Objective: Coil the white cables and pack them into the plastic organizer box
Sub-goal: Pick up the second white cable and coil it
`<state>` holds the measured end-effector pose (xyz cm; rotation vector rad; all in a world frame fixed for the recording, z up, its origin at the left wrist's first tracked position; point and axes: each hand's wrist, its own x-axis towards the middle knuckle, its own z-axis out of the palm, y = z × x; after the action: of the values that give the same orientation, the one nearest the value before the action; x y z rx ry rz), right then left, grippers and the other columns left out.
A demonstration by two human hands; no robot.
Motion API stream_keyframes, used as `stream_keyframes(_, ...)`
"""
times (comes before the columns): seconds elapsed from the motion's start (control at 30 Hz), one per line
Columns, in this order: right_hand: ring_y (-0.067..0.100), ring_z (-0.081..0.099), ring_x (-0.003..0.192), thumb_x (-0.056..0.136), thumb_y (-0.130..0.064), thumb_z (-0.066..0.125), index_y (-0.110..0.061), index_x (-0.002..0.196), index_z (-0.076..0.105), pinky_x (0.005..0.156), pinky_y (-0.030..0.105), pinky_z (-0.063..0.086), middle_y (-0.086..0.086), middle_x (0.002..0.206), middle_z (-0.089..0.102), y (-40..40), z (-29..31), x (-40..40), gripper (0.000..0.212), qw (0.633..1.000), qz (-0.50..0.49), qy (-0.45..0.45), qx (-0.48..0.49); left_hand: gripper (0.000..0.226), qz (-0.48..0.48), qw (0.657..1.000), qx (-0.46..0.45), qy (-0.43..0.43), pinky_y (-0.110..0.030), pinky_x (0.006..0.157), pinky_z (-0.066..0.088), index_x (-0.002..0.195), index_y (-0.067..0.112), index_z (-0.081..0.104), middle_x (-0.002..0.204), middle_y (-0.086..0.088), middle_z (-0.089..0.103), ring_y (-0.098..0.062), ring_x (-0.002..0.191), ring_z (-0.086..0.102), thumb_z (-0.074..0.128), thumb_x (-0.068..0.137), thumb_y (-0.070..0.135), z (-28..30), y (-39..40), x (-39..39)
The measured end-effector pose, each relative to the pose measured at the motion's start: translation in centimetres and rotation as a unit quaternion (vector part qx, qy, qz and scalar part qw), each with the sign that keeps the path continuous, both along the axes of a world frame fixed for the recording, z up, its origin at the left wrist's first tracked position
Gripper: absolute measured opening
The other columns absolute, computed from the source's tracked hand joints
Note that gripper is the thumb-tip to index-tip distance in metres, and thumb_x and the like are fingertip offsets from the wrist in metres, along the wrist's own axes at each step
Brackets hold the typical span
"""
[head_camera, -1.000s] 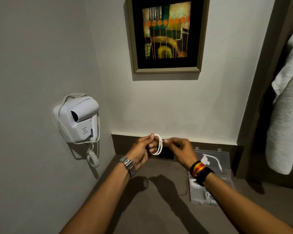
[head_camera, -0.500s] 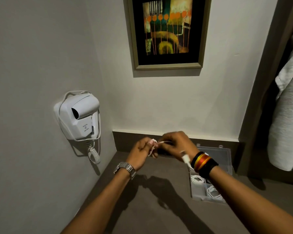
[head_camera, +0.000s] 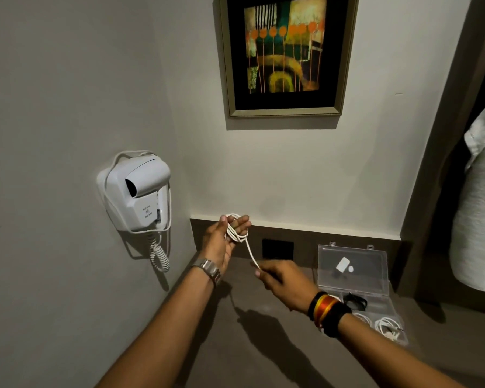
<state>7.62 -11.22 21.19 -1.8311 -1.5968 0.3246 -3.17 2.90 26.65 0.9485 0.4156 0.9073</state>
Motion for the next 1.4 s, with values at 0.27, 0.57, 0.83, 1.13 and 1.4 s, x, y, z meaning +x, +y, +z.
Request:
stream_keyframes(0.27,0.015,0.061,0.077,0.096,-0.041,0.058,-0.027,0.097,0.074,0.063,0.034,0.047,-0.007,0.089,0.067,-0.9,6.3,1.3,0.022,0.972,0.011,-0.223,0.072,0.031,0.024,0.887,0.373,0.273,-0.015,0.071,0.050,0.093,0.006,0.062,0.085,-0.001,0.074,-0.007,0.077,0.071,0.041,0.105,0.025,-2.1,-1.3,-1.4)
stream_keyframes(0.57,0.023,0.068,0.079,0.086,-0.018,0.080,-0.007,0.093,0.079,0.076,0.037,0.054,0.019,0.092,0.077,0.9,6.0,5.3,0.013,0.958,-0.009,0.259,0.126,0.028,-0.194,0.947,0.212,0.141,-0.028,0.068,0.044,0.090,0.011,0.060,0.068,0.000,0.048,-0.015,0.065,0.050,0.039,0.105,0.022,-1.4,-2.1,-0.7)
stream_keyframes(0.83,0.013,0.073,0.076,0.075,-0.023,0.085,-0.002,0.093,0.078,0.070,0.023,0.059,0.008,0.087,0.080,0.8,4.3,5.1,0.028,0.922,-0.005,0.369,0.118,0.028,-0.159,0.946,0.215,0.185,-0.024,0.068,0.046,0.086,0.009,0.053,0.070,-0.003,0.045,-0.014,0.064,0.051,0.036,0.105,0.019,-1.2,-2.7,-0.4)
stream_keyframes(1.13,0.010,0.063,0.053,0.082,-0.025,0.082,-0.008,0.090,0.076,0.051,0.021,0.051,0.004,0.069,0.074,0.6,4.1,5.3,0.019,0.924,0.015,0.373,0.086,0.029,-0.133,0.938,0.233,0.221,-0.026,0.070,0.046,0.085,0.008,0.053,0.072,-0.006,0.051,-0.015,0.067,0.055,0.036,0.106,0.019,-1.3,-3.1,-0.4)
stream_keyframes(1.4,0.017,0.063,0.063,0.085,-0.017,0.079,-0.002,0.099,0.078,0.060,0.027,0.052,0.017,0.082,0.075,0.0,3.5,5.6,0.021,0.932,0.012,0.341,0.121,0.032,0.012,0.823,0.448,0.350,-0.024,0.056,0.035,0.078,0.017,0.052,0.064,0.009,0.049,-0.005,0.056,0.042,0.040,0.103,0.033,-1.7,-3.4,-0.5)
